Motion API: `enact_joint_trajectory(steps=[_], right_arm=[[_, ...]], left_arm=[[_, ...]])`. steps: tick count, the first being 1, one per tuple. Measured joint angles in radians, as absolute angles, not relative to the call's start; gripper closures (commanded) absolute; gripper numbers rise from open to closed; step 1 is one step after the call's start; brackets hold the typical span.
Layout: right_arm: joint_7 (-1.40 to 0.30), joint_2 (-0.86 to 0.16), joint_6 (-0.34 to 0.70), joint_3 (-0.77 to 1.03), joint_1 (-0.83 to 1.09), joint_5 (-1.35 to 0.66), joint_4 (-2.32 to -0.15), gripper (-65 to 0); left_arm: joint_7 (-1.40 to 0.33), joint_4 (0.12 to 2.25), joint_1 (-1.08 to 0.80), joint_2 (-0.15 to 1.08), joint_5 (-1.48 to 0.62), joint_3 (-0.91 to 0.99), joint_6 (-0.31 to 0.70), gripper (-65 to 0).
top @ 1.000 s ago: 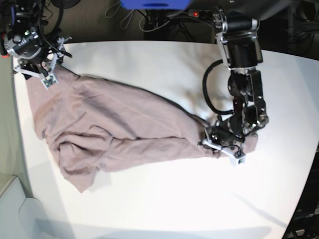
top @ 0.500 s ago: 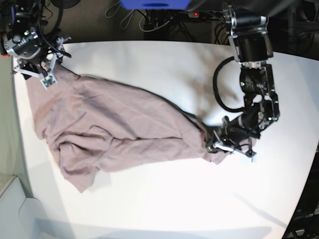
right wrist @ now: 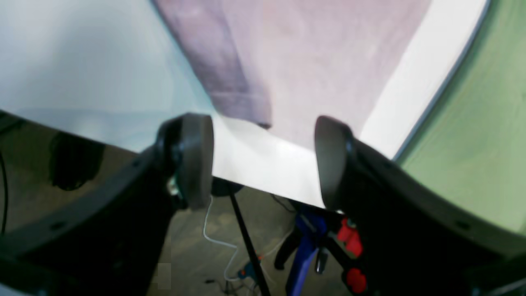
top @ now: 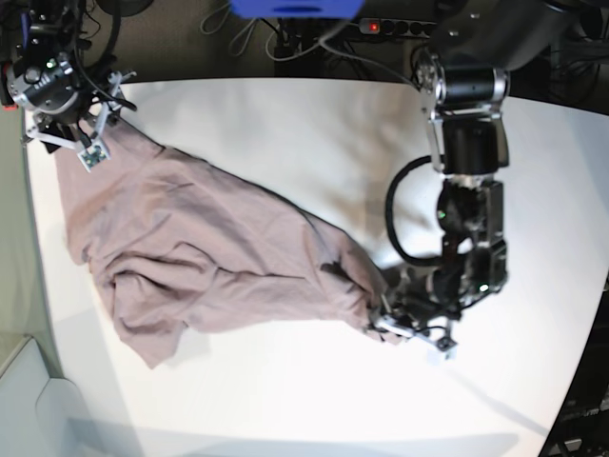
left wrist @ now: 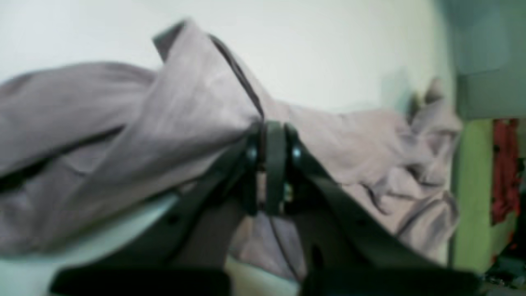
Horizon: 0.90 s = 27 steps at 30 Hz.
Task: Layout the t-shirt on the table in an organized manner, then fold the t-shirt properly
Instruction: 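Pull the grasped hem corner outward with the left gripper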
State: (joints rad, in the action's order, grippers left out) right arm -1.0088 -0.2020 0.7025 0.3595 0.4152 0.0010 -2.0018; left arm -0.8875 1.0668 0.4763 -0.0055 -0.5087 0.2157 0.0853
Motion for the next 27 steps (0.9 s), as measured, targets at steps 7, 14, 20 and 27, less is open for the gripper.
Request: enact_joint_trajectory(steps=[7,14,20,27], right_arm=[[-1.008,-0.202,0.702,0.360,0.414,0.000,-2.002,-39.0],[-1.008,-0.215,0.702,0.359,0.416,-0.001,-2.002,-39.0],[-1.008,-0.215,0.702,0.361,0.416,0.000,-2.002,-39.1],[-1.005,-0.215,0.702,0.361,0.416,0.000,-2.002,-39.1]], left_arm=[[-0.809,0.992,0.499,-0.049,-0.437,0.206,0.086,-19.0],[-0.816,1.024,0.498,-0.070,-0.437,0.207,0.086,-21.7],[-0.854,1.243,0.461,-0.042,-0.451,0.207,0.091,-21.7],[-0.858,1.217,0.401,0.037,-0.435,0.207,0.094,-21.8]])
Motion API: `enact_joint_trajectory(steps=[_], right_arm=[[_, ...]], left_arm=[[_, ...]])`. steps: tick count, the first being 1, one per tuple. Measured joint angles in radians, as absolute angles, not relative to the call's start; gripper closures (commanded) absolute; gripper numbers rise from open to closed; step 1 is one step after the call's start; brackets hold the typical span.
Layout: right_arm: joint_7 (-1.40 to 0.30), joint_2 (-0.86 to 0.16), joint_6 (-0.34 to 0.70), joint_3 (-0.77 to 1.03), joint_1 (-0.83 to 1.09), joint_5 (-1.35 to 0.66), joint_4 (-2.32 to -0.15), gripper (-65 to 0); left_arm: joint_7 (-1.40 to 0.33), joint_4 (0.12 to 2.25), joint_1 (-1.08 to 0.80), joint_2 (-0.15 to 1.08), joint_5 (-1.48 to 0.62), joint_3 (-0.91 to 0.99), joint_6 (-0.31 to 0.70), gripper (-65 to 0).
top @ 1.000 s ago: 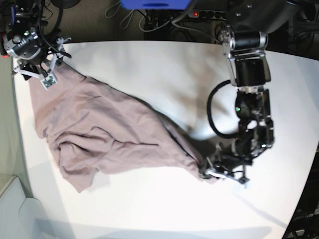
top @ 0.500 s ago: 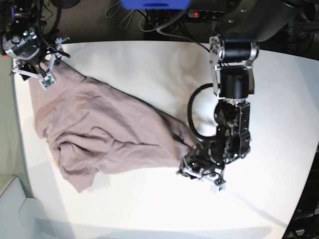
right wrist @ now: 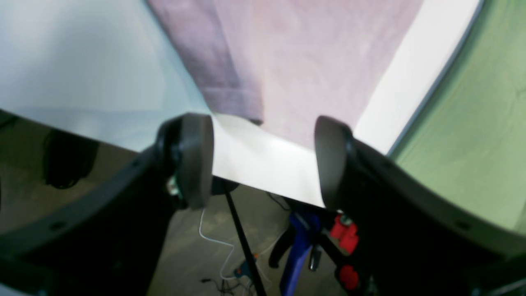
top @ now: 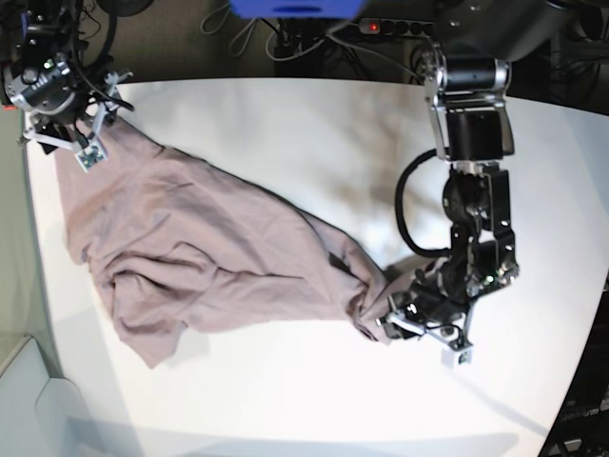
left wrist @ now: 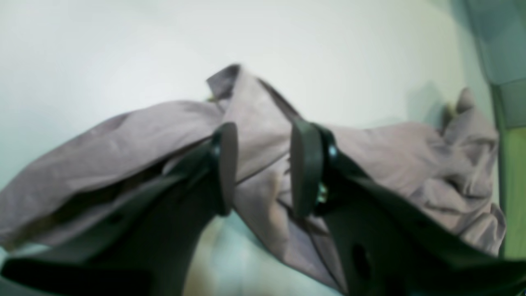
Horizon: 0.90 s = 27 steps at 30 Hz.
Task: Layout the t-shirt on the table in an organized manner, then fold the t-shirt properly
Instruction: 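Pull the grasped hem corner outward with the left gripper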
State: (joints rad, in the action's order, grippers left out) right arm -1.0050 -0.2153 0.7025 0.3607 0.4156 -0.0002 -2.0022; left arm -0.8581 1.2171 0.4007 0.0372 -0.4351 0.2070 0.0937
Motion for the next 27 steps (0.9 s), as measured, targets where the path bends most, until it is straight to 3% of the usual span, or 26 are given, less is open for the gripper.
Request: enact_joint_trajectory(steps=[4,9,16,20,27], right_arm=[[-1.005,-0.216,0.702,0.360,0.416,0.000,-2.002,-39.1],[-1.005,-0.216,0.702,0.360,0.416,0.000,-2.002,-39.1],[-1.004,-0.236,0.702,0.367,0.414,0.000,-2.003,-39.0],[-1.007,-0.235,0.702,0.366,0.415,0.000,-2.003,-39.0],[-1.008,-0.233,0.702,0.366,0.414,0.000,-2.003,-39.0]], left_arm=[[-0.742,1.079,0.403,0.068,-0.446,0.196,0.099,-21.7],[-0.577,0.871,0.397,0.193,-0.463,0.196,0.116,-21.7],[-0.574,0.830,0.430,0.374,-0.393,0.207,0.088,-21.7],[-0.668,0.958,0.421,0.397,-0.397,0.208,0.089,-21.7],[-0.866,1.434,0.345,0.349,-0.495,0.298,0.094,-21.7]])
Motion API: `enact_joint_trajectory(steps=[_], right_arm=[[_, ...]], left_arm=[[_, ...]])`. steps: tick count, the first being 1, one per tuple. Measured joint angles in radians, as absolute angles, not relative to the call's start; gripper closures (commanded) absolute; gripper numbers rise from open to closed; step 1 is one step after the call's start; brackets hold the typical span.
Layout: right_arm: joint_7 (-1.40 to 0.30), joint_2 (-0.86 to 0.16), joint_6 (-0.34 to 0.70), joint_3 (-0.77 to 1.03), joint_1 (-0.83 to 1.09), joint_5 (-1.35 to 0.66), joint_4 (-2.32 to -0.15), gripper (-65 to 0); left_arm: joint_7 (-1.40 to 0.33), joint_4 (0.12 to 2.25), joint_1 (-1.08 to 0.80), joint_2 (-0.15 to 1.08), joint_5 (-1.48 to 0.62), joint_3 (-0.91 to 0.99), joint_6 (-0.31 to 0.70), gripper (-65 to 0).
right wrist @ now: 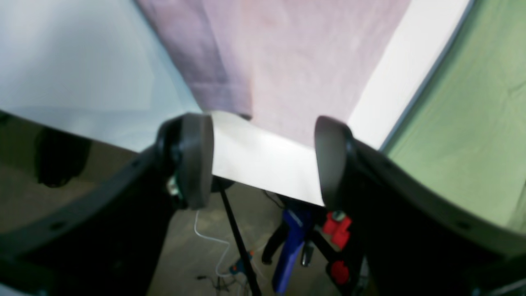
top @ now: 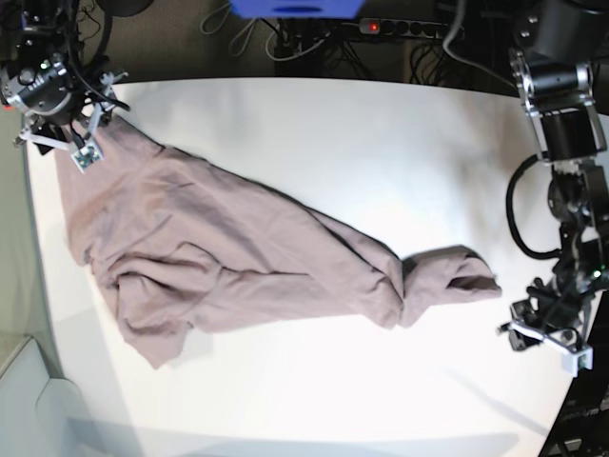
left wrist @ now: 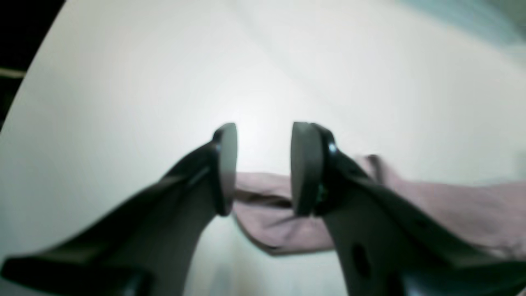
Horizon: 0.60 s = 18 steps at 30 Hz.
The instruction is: Layout the t-shirt on the table in an organized manner, then fold the t-shirt properly
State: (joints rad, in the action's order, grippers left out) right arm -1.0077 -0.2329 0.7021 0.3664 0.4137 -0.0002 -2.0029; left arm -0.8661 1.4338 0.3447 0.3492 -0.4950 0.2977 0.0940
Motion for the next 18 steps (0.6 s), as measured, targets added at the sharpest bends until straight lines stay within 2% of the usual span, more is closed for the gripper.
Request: enact_joint_trajectory(steps=[4,9,14,18], right_arm=[[-1.008,-0.229,0.702,0.361,0.416,0.000,-2.003,-39.0],[-1.006,-0.235,0.702,0.363,0.413,0.001,-2.003,-39.0],[-0.999,-0.231,0.702,0.359,0.392,-0.007,-2.003,-39.0],[-1.010,-0.233,0.702,0.360,0.397,0.004,-2.003,-39.0]], left_arm=[[-0.901,1.570,0.268,0.212,-0.498,0.259,0.096,-21.7],[-0.912,1.538,0.155,0.030,-0.400,0.219,0.097,-21.7],[-0.754,1.525,0.092,-0.104,-0.271,0.180,0.094,-21.7],[-0.694,1.451,0.068,-0.154,-0.244,0.174,0.094,-21.6]])
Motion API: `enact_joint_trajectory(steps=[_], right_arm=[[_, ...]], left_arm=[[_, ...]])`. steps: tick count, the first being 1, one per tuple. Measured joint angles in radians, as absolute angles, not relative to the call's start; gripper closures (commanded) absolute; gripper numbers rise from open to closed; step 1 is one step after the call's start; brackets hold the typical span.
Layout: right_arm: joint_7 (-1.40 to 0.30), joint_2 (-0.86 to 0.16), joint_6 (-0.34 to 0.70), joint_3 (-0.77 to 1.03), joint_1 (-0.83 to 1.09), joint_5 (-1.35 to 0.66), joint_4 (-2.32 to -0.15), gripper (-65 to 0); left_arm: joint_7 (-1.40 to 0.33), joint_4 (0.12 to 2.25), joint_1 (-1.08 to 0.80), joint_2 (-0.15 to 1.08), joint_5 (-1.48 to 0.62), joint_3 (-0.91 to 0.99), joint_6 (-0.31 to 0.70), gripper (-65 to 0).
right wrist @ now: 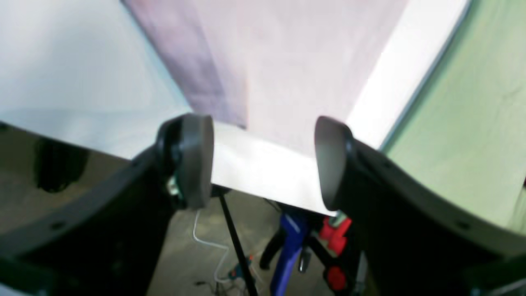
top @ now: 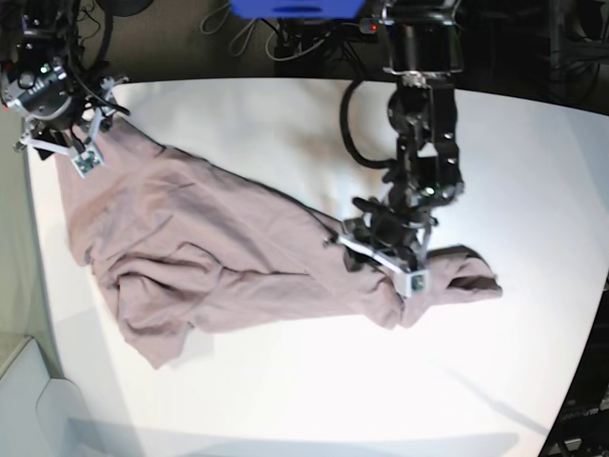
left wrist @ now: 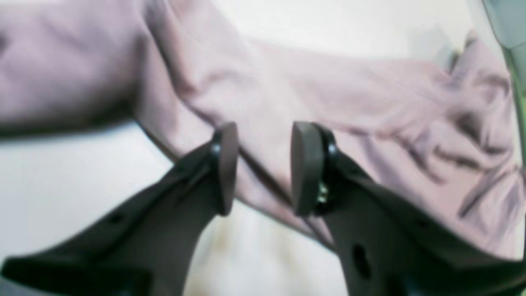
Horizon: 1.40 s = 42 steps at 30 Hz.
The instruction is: Layout the t-shirt on the table in an organized manner, then fold the t-shirt properly
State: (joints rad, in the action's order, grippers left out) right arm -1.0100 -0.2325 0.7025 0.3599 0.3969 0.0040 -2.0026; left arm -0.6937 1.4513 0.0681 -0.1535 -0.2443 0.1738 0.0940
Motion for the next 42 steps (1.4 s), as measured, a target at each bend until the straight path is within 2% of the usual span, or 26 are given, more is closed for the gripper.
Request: enact_joint_trajectory(steps=[7,20,25,30,35,38,42], right_arm=[[-1.008,-0.233,0.702,0.359,0.394,0.000,-2.003,-39.0],[-1.009,-0.233,0.702,0.359,0.391,0.000,-2.002,-39.1],[-1.005,-0.236,0.702,0.359,0.370,-0.001,-1.997,-39.1],[-1.010,-0.236,0.702,0.358,0.369,0.000,-1.987,-39.1],[-1.009,-0.236,0.702,0.357,0.369,0.001,-1.987,-39.1],[-1.008,-0.235,0.702,0.357,0.369,0.000,-1.987,-39.2],[-1.008,-0.235,0.702,0.357,0.366,0.000,-1.987,-39.2]], left_arm=[[-0.579,1.339,0.070,-0.148,-0.244,0.187,0.089,-21.6],[-0.567,1.158,0.198,-0.150,-0.247,0.187,0.090,-21.6],[-0.511,1.142,0.234,-0.149,-0.250,0.176,0.089,-21.6],[-0.453,1.008,0.365,-0.150,-0.255,0.067,0.083,-21.6],[-0.361,0.880,0.414,-0.148,-0.389,-0.102,0.086,-21.6],[-0.363,0.914,0.411,-0.150,-0.462,-0.158,0.084,-21.6],[-0.374,1.114,0.363,-0.150,-0.472,-0.163,0.081,-21.6]])
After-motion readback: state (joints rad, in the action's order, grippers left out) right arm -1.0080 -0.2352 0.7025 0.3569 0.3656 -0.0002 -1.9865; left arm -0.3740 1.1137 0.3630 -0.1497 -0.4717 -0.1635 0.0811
